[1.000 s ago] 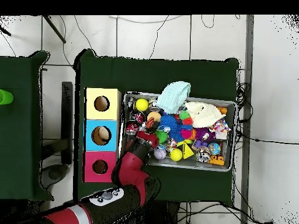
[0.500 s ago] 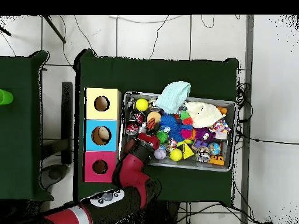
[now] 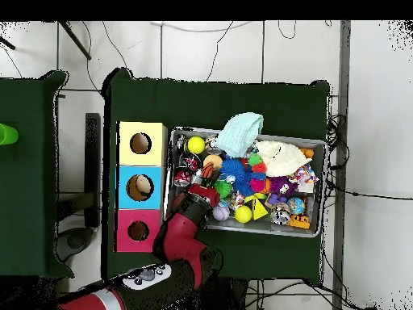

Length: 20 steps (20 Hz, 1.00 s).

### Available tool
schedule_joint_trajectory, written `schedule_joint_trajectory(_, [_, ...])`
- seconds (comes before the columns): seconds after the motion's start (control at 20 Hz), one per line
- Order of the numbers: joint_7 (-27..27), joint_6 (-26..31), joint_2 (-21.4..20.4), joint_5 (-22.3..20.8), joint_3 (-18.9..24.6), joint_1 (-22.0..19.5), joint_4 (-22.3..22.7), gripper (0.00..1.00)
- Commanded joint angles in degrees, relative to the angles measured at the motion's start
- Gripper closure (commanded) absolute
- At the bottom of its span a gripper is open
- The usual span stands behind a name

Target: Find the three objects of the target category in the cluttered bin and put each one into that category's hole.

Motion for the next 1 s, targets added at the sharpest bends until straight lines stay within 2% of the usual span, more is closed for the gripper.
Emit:
schedule_joint_trajectory(0.05, [9.7,18.8,-22.9,-11.4,5.8,-4.9,0.2,1.00])
schedule_joint_trajectory(0.15, [6.5,26.4,-28.1,-12.3,4.7,-5.6,-2.0,1.00])
schedule_joint_trajectory(0.25, [4.9,31.9,-31.3,-12.5,4.0,-6.0,-4.2,1.00])
schedule_joint_trajectory(0.4, [3.0,39.6,-34.1,-12.8,2.7,-6.4,-7.4,1.00])
schedule_joint_trajectory(0.6, [3.1,43.1,-35.9,-14.2,3.2,-7.6,-8.7,1.00])
schedule_joint_trajectory(0.7, [4.3,40.3,-36.4,-16.6,4.9,-9.0,-7.5,1.00])
schedule_joint_trajectory(0.8, [7.5,31.5,-34.7,-21.4,8.1,-11.5,-4.8,1.00])
schedule_joint_trajectory(0.9, [11.2,22.0,-28.9,-23.2,8.1,-11.7,-3.1,1.00])
schedule_joint_trajectory(1.0, [11.9,17.3,-23.9,-22.6,7.4,-10.9,-2.6,1.00])
